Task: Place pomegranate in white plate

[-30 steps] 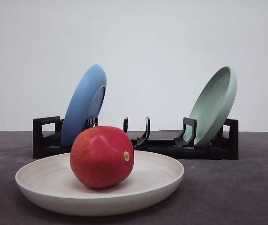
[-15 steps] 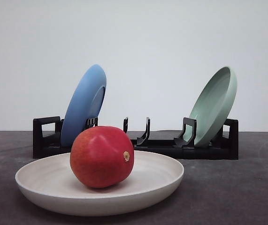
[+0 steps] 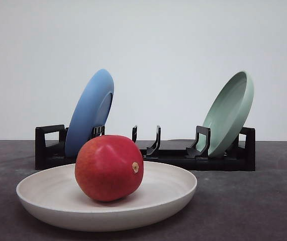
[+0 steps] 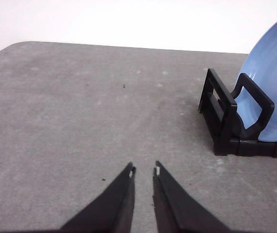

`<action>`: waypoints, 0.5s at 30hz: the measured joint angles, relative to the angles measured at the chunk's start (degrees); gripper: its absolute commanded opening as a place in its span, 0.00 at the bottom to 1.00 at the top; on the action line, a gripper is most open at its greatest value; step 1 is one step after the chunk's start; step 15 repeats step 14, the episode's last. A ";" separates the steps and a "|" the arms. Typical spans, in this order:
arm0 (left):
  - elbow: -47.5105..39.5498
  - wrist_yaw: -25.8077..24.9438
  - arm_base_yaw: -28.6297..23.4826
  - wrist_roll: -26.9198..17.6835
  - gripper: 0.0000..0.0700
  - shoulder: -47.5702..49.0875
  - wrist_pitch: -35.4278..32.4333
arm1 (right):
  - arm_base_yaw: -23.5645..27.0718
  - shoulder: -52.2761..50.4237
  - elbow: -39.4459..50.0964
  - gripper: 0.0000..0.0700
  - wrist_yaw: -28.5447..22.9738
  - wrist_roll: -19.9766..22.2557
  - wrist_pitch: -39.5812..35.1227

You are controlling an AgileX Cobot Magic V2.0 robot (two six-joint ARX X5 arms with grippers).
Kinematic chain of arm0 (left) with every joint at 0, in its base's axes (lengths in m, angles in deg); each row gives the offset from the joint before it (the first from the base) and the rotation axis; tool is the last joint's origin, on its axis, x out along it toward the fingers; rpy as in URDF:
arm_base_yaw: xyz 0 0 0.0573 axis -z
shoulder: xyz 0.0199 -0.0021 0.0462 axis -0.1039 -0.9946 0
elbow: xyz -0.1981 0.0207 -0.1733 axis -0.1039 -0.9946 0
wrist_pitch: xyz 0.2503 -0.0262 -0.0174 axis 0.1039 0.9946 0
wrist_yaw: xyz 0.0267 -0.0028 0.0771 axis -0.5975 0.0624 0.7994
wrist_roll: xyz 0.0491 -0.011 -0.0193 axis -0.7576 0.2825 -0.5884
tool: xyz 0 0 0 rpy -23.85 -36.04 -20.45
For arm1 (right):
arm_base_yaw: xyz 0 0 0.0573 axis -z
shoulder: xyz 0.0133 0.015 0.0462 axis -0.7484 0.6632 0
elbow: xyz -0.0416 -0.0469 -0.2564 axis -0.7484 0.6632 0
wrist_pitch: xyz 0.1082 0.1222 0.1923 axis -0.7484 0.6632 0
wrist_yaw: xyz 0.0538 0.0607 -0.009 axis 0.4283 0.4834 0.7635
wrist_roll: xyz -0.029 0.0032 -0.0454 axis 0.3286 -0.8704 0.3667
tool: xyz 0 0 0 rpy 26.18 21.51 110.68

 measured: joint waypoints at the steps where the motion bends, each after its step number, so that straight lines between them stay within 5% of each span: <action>1: 0.00 0.00 0.00 0.00 0.07 0.00 0.00 | 0.00 0.00 0.00 0.09 0.00 -0.02 0.00; 15: 0.00 0.00 0.00 0.00 0.07 0.00 0.00 | 0.00 0.00 0.02 0.09 0.00 0.00 0.00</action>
